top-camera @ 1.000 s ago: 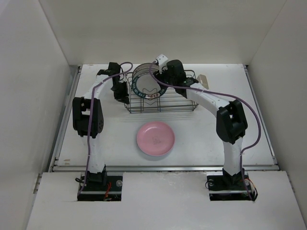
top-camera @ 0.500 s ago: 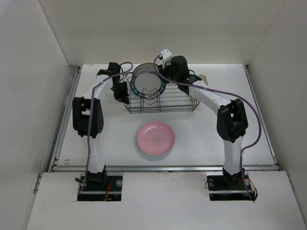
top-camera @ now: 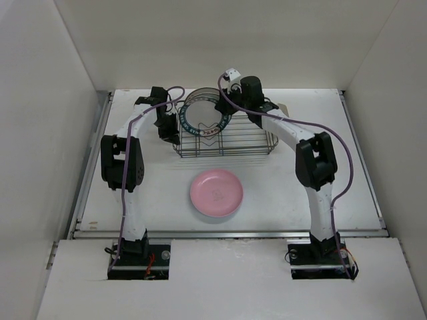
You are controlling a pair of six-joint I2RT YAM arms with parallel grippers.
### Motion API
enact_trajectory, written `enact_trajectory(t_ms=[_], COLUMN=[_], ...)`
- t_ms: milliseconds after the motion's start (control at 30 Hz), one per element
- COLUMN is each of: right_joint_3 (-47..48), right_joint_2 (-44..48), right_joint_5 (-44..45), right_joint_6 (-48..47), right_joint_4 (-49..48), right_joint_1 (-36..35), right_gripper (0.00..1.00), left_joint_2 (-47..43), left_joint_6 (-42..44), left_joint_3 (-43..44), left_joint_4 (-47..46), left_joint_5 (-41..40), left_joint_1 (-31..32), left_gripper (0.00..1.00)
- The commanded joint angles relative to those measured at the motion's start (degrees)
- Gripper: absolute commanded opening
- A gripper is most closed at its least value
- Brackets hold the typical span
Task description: Unload the plates from the dish rack
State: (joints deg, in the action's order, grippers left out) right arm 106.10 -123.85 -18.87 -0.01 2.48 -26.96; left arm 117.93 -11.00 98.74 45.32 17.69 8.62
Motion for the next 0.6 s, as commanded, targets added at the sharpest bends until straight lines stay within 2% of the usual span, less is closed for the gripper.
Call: enact_trajectory(t_ms=[0,133,200,367,567], right_joint_3=[1.73,1.74,1.13,-0.81,-7.65], right_joint_2=[-4.37,-4.91,-4.91,-1.84,5.63], right_joint_5=[-5.21,-5.21,-5.21,-3.2,4.17], right_joint_6=[3.44,5.1,5.72,5.72,5.72], right_joint_4=[1.03,1.03,1.03,0.42,-4.67], right_joint_1=[-0.03,-0.02,-0.02,-0.02,-0.02], right_gripper=[0.35,0.32,0.26,0.0,0.0], left_joint_2=[2.74,2.74,2.74,3.27,3.27], left_joint_6=[0.19,0.19,0.19,0.19,-0.86], left_joint_3=[-0.65,-0.65,-0.65,-0.65,-0.65], left_joint_4=[4.6,4.6,4.6,4.6,4.6], left_joint_5=[0.59,-0.03,-0.03,-0.03,-0.55], left_joint_1=[1.4,1.4,1.4,1.4,1.4], left_gripper=[0.0,0.0,0.0,0.0,0.0])
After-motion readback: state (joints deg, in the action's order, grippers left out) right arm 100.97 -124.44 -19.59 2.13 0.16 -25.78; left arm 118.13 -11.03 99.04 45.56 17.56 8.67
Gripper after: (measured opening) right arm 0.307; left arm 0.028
